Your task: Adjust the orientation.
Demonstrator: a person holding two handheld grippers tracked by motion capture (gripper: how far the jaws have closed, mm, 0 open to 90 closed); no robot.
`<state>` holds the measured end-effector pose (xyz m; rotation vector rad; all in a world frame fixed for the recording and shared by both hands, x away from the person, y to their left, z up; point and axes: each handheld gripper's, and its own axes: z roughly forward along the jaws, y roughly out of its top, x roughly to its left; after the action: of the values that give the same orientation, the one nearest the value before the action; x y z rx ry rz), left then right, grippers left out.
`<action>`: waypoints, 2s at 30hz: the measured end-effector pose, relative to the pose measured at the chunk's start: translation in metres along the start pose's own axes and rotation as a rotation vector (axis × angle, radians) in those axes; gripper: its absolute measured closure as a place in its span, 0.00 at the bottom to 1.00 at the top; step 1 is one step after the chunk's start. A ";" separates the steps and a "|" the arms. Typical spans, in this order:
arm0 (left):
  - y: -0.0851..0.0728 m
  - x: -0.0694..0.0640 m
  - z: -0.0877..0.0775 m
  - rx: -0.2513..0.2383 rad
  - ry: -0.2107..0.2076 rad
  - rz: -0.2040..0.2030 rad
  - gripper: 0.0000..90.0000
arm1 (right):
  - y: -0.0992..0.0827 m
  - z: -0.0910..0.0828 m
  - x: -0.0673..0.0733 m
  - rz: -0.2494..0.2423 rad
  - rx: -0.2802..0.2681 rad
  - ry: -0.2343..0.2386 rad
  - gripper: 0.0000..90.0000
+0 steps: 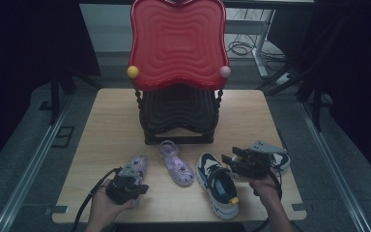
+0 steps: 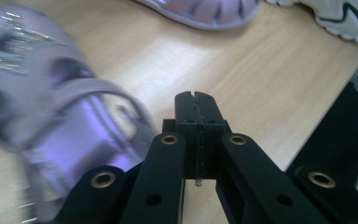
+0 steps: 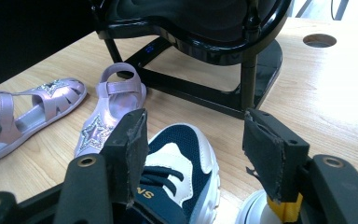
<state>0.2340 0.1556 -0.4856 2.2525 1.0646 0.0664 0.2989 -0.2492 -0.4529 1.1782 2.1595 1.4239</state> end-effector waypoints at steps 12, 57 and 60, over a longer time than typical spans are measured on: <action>-0.025 -0.008 0.004 -0.010 0.121 -0.031 1.00 | 0.001 -0.001 0.001 0.001 -0.003 0.004 0.45; -0.044 -0.003 0.003 0.143 0.262 0.023 1.00 | 0.001 -0.004 0.001 0.004 -0.012 0.000 0.45; -0.047 0.004 -0.001 0.140 0.265 0.004 1.00 | 0.001 -0.004 0.001 0.003 -0.011 -0.002 0.45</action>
<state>0.2043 0.1813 -0.5120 2.4200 1.2362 0.3084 0.2968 -0.2508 -0.4501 1.1789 2.1469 1.4332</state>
